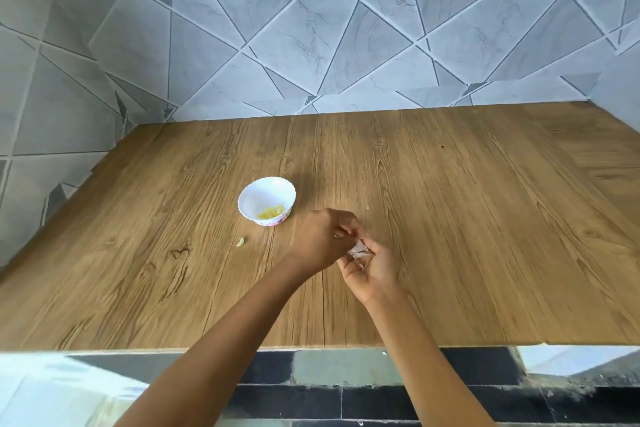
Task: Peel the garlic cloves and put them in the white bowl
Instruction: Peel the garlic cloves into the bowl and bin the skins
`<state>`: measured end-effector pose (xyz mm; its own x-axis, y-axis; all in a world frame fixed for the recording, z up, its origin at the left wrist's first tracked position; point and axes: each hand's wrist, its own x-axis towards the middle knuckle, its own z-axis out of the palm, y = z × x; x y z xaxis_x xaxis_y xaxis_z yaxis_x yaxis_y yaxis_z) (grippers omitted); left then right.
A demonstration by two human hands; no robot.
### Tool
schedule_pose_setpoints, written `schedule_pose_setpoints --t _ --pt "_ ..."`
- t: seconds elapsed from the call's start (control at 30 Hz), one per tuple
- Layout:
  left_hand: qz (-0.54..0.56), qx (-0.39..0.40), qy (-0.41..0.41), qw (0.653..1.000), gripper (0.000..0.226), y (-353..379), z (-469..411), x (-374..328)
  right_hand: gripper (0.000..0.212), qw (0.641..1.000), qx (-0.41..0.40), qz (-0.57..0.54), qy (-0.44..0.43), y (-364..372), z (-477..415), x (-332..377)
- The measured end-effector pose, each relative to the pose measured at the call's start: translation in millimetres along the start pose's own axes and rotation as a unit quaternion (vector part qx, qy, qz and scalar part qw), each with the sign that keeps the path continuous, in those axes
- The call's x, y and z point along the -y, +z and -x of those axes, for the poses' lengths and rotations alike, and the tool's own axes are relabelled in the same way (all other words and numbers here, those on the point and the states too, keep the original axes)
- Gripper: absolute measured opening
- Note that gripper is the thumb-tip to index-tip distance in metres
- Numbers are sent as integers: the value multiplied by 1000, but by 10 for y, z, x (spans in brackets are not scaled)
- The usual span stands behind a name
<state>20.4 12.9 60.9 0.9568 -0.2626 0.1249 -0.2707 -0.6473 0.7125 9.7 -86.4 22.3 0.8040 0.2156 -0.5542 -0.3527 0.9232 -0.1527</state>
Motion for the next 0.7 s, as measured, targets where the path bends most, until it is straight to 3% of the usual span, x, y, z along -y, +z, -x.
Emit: schedule_pose_setpoints --t 0.17,0.27,0.33,0.53,0.7 --pt "109 -35 -46 992 24 -48 4 164 28 1000 15 5 -2 -69 -74 -42" --pt "63 -89 -54 993 19 -28 -147 253 37 999 38 -5 -8 -127 -74 24" --pt "17 -84 -51 995 14 24 -324 292 39 999 41 -15 -19 -181 -66 107" --pt "-217 11 -43 975 20 336 -946 378 37 997 20 -34 -63 -345 -33 405" --pt "-280 68 -48 956 18 465 -1178 425 37 996 16 -40 -81 -383 -36 582"
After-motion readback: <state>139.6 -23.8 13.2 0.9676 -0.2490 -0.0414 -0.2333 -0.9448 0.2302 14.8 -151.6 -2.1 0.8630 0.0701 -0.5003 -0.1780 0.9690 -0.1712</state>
